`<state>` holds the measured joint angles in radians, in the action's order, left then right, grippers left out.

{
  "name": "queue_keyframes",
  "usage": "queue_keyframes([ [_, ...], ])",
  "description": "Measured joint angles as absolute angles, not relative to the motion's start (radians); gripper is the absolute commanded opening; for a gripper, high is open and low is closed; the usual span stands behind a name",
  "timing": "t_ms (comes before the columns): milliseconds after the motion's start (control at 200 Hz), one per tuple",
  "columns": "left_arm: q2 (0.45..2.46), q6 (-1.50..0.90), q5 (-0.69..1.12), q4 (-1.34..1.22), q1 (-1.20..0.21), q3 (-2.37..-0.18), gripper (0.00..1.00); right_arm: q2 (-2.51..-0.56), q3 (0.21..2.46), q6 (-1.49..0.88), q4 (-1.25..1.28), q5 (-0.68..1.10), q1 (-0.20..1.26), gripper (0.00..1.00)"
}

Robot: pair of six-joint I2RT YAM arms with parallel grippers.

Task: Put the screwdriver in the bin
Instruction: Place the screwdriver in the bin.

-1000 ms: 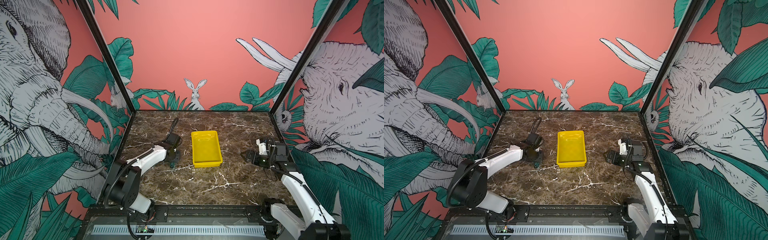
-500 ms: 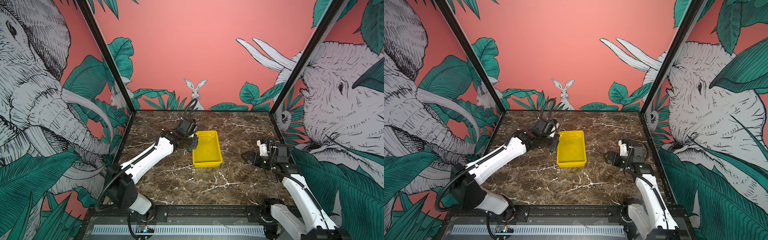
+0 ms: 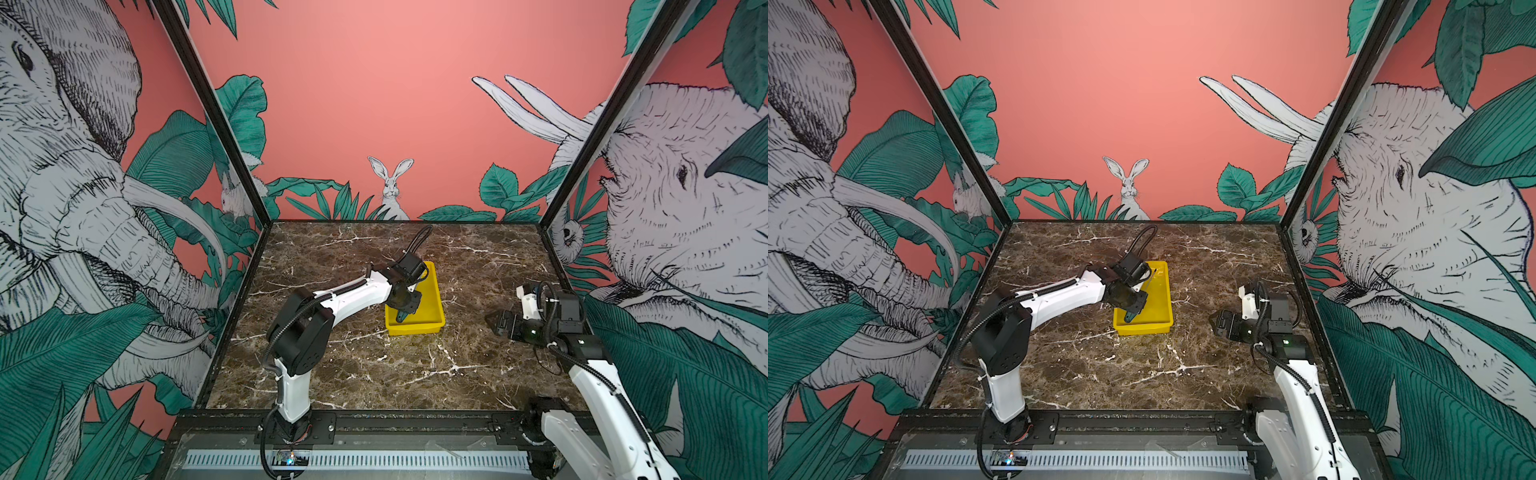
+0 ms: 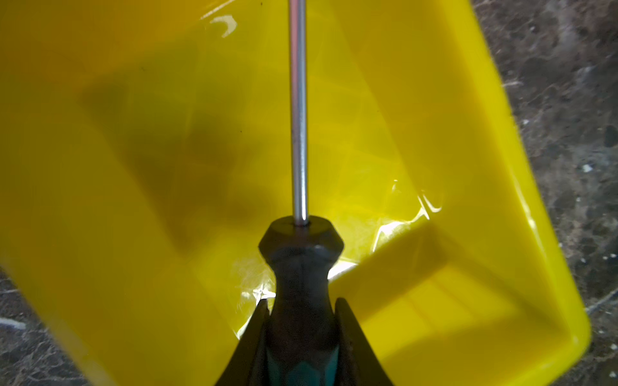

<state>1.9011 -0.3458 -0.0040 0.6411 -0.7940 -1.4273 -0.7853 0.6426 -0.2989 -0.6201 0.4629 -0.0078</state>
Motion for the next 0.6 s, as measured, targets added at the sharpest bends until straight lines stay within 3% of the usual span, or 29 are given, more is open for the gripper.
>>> queue_keyframes([
  [110, 1.939, -0.352, 0.002, 0.644, -0.794, -1.439, 0.01, -0.786, 0.643, -0.292, -0.62, 0.463, -0.009, 0.99],
  [285, 1.967, -0.356, 0.02, 0.64, -0.794, -1.441, 0.11, -0.784, 0.643, -0.287, -0.62, 0.463, -0.009, 0.99],
  [600, 1.995, -0.355, 0.035, 0.625, -0.794, -1.468, 0.22, -0.782, 0.643, -0.285, -0.621, 0.462, -0.009, 0.99],
])
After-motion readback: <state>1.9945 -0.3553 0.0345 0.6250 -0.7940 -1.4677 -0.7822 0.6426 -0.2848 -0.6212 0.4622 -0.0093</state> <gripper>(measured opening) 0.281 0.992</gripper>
